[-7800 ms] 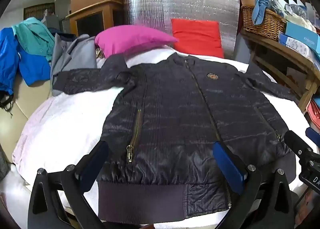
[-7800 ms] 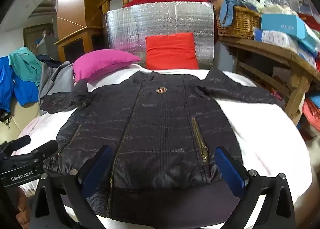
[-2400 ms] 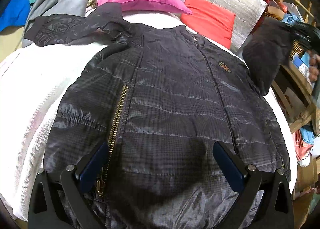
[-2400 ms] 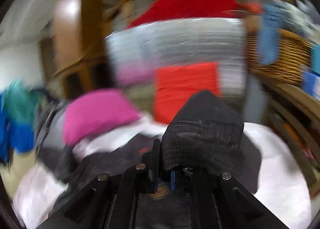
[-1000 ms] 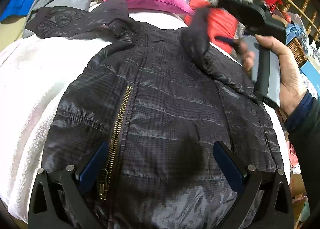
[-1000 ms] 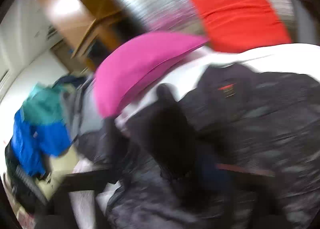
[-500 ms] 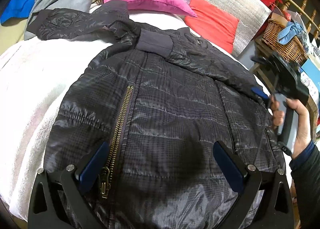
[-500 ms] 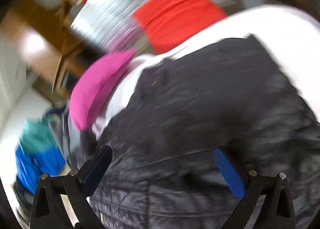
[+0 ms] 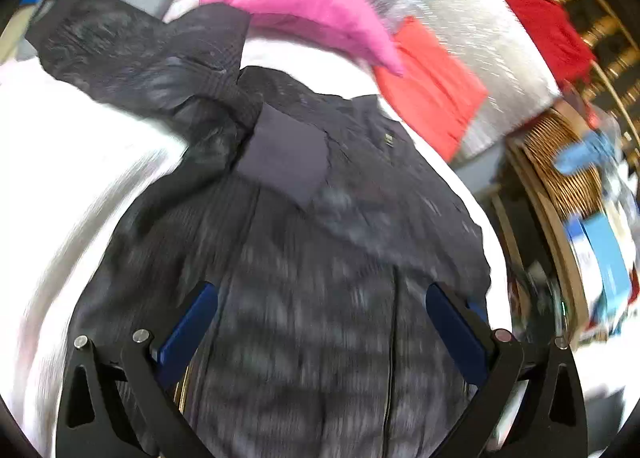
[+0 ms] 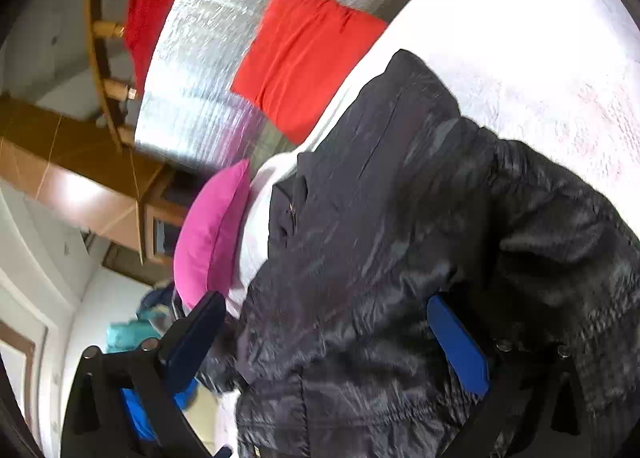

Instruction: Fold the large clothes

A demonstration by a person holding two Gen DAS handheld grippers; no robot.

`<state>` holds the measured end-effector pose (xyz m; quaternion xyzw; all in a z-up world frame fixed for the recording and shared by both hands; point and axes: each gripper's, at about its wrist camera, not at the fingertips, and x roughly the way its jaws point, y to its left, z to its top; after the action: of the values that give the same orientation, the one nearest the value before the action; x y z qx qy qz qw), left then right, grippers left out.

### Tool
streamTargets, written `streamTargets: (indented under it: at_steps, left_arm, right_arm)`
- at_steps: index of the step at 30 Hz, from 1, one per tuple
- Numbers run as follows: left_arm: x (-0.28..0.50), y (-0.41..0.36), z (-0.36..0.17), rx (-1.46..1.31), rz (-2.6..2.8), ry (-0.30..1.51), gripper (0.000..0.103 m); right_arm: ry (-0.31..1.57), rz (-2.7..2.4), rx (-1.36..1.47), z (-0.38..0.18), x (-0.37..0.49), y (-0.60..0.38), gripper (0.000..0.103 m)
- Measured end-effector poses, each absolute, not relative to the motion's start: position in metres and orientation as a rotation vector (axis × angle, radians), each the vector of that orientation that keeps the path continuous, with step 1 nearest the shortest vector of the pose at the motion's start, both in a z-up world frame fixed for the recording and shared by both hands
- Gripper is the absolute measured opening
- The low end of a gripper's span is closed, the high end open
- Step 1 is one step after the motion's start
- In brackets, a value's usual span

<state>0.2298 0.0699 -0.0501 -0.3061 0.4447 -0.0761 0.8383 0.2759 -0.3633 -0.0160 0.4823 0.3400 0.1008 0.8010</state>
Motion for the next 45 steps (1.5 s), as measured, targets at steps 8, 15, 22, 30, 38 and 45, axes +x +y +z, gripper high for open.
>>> streamTargets:
  at_steps: [8,15,22,30,38,45]
  left_arm:
    - [0.328,0.076,-0.086,-0.712,-0.009,1.032,0.102]
    - [0.349,0.08,-0.093,-0.675,0.083,1.062,0.02]
    - [0.353,0.046,-0.049,-0.35,0.025,0.869,0.018]
    - [0.36,0.034,-0.096,-0.217,0.07,0.959,0.02]
    - [0.363,0.035,-0.098,-0.213,0.078,0.953,0.023]
    - [0.358,0.038,-0.1,-0.198,0.067,0.941,0.025]
  right_arm:
    - [0.76,0.228,1.036,-0.028,0.27,-0.37,0.09]
    - [0.81,0.176,0.97,-0.031,0.283,-0.371,0.027]
    - [0.765,0.13,0.842,-0.017,0.286,-0.371,0.01]
    - [0.817,0.238,0.923,-0.02,0.253,-0.398,0.074]
    - [0.738,0.073,0.712,0.025,0.259,-0.432,0.074]
    - [0.965,0.063,0.474,-0.007,0.31,-0.418,0.026]
